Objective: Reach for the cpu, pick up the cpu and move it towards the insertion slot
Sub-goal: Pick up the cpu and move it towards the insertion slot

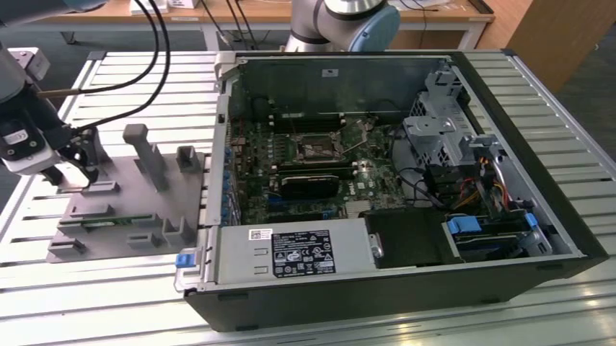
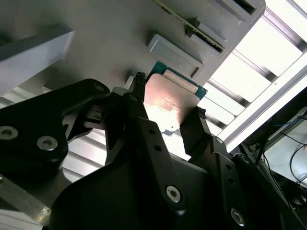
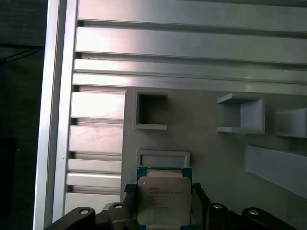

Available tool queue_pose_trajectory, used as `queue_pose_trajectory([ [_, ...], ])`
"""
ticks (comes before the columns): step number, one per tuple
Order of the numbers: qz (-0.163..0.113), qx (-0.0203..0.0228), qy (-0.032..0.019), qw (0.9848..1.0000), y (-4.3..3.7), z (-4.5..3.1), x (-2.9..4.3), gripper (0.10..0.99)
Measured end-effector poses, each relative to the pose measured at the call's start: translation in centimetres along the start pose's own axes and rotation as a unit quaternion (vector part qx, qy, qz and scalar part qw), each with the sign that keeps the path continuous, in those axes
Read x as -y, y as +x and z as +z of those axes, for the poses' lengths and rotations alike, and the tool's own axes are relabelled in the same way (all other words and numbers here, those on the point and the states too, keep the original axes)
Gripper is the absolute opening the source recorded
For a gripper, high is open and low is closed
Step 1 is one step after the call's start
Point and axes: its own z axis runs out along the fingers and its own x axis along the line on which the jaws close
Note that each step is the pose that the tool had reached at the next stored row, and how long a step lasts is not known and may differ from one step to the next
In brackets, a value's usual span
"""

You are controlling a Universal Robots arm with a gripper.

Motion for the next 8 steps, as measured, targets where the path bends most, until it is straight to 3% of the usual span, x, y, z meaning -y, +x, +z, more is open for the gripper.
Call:
queue_pose_trajectory([
  [8,0.0,0.0,0.0,1.0,-0.01,-0.63,-0.03,0.541],
])
